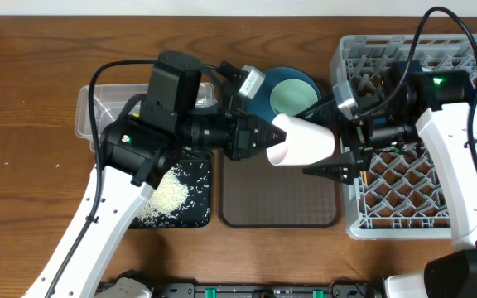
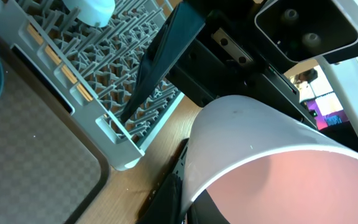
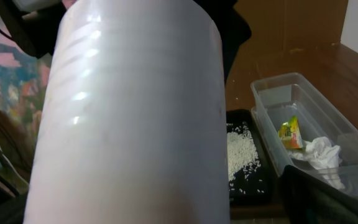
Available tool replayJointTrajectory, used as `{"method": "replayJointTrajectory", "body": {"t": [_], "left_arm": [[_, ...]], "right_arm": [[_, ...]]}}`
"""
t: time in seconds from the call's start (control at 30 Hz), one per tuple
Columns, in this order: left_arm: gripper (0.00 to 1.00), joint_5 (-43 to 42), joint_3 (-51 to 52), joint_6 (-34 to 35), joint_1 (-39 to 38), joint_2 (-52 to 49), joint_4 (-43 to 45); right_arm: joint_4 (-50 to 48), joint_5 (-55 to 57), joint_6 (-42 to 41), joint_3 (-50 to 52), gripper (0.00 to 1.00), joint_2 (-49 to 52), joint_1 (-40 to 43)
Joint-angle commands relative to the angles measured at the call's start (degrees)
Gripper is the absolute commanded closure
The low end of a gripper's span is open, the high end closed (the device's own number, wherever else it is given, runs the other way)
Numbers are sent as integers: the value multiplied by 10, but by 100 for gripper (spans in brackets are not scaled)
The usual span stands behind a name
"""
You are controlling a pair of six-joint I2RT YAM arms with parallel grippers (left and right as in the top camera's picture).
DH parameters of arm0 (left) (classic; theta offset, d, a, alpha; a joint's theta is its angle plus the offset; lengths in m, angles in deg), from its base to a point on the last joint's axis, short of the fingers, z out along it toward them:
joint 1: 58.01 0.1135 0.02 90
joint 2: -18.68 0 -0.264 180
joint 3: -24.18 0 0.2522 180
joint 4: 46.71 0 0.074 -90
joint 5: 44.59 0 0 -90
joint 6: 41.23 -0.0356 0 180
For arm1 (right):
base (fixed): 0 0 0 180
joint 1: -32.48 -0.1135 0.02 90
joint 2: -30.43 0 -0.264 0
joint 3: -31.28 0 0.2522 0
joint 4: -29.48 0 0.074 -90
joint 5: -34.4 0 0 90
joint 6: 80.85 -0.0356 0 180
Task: Sort waste into correct bins and load items into the dishwasher rack
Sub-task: 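Hold the cup out and grasp it with the right gripper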
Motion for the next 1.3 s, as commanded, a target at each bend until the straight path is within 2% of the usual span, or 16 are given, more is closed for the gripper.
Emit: {"method": "replayJointTrajectory", "body": {"t": [0.0, 0.07, 0.2, 0.5, 0.73, 0.87, 1.27], "left_arm": [[94, -25, -1, 5, -11, -2, 1], [94, -25, -1, 5, -11, -2, 1], [94, -25, -1, 5, -11, -2, 2], [94, -25, -1, 5, -11, -2, 2], [94, -26, -1, 6, -11, -2, 12], [94, -30, -1, 38, -11, -2, 27], [93, -53, -1, 46, -11, -3, 35]], "right_arm": [[-1, -48, 10, -1, 1, -5, -4], [-1, -59, 10, -1, 5, -5, -4], [-1, -64, 10, -1, 21, -5, -4], [-5, -81, 10, -1, 24, -5, 9], [-17, -81, 14, -1, 4, -5, 21], [-27, -81, 14, -1, 3, -5, 26], [-32, -81, 14, -5, 1, -22, 25]]}}
